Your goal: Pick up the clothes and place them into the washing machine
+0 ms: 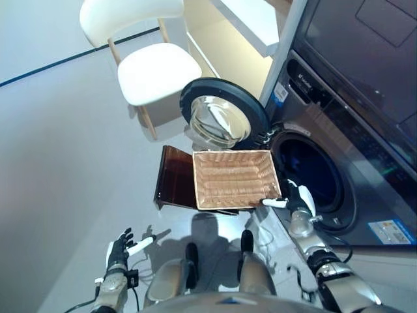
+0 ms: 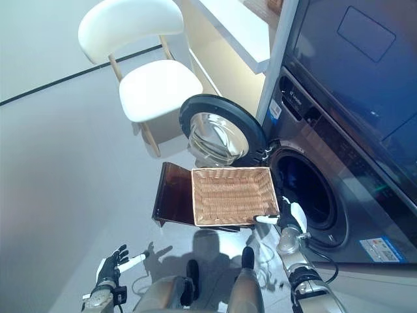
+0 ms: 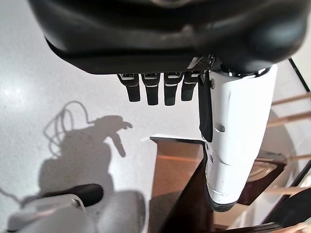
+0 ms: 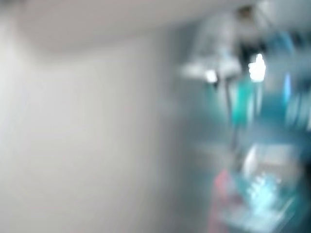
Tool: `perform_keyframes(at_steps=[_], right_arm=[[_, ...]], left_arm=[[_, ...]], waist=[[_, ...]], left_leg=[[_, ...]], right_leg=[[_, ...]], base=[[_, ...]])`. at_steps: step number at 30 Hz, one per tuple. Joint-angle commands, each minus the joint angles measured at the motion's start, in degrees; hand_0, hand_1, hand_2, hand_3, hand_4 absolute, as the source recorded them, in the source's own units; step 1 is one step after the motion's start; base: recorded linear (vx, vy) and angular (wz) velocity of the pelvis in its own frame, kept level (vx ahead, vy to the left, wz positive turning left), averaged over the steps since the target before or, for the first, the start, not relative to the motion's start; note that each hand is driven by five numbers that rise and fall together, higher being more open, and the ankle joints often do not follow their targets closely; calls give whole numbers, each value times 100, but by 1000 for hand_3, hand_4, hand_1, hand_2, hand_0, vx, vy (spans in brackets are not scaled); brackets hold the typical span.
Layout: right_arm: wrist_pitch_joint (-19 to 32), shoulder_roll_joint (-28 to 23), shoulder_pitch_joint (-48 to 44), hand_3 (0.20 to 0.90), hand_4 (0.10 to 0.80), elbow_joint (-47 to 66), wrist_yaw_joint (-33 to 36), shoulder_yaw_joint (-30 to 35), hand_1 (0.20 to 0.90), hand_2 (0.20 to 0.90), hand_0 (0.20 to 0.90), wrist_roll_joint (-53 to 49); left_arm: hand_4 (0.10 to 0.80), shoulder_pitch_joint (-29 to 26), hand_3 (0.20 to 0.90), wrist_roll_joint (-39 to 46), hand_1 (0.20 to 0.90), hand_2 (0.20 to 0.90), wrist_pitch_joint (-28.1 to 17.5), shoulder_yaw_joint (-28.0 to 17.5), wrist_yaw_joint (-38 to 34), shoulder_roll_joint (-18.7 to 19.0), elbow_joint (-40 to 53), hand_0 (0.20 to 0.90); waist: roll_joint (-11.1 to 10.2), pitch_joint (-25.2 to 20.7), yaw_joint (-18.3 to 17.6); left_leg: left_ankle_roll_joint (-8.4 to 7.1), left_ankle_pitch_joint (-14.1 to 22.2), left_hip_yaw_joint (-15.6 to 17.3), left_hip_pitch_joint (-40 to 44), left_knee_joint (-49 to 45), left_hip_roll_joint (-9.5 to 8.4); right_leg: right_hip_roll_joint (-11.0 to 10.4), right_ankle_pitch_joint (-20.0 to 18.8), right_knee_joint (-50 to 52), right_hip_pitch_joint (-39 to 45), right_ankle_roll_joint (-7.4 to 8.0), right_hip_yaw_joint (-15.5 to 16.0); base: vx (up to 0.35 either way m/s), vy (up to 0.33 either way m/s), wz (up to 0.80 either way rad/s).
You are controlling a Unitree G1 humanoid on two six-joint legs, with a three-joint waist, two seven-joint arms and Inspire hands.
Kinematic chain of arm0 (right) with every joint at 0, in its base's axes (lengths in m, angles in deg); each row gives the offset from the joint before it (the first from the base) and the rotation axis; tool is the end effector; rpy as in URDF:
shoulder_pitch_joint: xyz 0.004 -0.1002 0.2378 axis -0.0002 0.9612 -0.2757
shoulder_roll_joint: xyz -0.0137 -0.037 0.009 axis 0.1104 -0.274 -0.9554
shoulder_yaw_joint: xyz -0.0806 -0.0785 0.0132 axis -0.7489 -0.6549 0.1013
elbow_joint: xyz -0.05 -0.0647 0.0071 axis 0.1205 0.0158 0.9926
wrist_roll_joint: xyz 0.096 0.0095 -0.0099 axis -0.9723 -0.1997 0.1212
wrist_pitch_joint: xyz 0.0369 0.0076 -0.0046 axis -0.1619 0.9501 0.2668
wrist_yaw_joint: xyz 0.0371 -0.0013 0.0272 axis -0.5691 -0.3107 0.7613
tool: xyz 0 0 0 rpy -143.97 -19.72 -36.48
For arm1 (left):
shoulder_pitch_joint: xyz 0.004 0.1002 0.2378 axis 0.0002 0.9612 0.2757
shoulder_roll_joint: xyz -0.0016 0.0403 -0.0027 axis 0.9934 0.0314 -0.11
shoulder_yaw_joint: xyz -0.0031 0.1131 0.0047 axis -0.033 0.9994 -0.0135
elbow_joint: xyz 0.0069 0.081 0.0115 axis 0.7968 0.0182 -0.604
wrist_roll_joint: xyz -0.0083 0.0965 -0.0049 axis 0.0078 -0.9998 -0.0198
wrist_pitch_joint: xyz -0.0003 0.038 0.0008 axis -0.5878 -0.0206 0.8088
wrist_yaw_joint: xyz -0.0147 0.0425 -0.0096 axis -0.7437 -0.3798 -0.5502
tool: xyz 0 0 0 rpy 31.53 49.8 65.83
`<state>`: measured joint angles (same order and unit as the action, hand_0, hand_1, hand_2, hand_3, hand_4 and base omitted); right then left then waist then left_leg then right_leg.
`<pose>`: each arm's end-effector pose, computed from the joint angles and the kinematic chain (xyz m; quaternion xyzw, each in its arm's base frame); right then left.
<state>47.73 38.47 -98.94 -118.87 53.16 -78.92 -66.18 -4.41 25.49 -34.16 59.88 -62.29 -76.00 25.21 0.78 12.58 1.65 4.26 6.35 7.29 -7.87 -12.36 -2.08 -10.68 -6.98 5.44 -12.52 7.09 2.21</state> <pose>0.1996 -0.2337 -0.0619 -0.3149 0.3008 -0.1156 0.8927 0.0882 0.2297 -0.1103 0.0851 0.4317 0.1740 0.8810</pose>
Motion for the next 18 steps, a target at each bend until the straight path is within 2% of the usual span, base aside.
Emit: perform_keyframes(at_steps=[1,10,18], right_arm=[[297,-171,-133,900,800,-88,29,-132,900,900,900,197],[221,152,321,900,800,-811,-187,-520,900,900,900,701],[124,426,591,900,800,-1611,-292,-516,900,900,900,739]], left_arm=[[800,-58,900,-506,900,900,-73,-143,-310,345,-291,900],[800,-47,900,-1187,900,900,121,-81,-246,348,-969,900],[800,-79,900,-1156,900,900,214,-77,-220,181,-1302,900]], waist=[[142,-309,19],[-41,-772,-16],[-127,-1091,-29]], left_leg=[[-348,-508,-208,82,640,-38],[-420,-716,-231,668,1274,19],[-488,-913,-236,924,1727,37]], right_leg=[[249,750,639,322,-29,259],[341,532,44,936,31,320],[388,329,-451,1235,49,357]], base=[[103,-18,1],[83,-16,1],[14,-6,2]])
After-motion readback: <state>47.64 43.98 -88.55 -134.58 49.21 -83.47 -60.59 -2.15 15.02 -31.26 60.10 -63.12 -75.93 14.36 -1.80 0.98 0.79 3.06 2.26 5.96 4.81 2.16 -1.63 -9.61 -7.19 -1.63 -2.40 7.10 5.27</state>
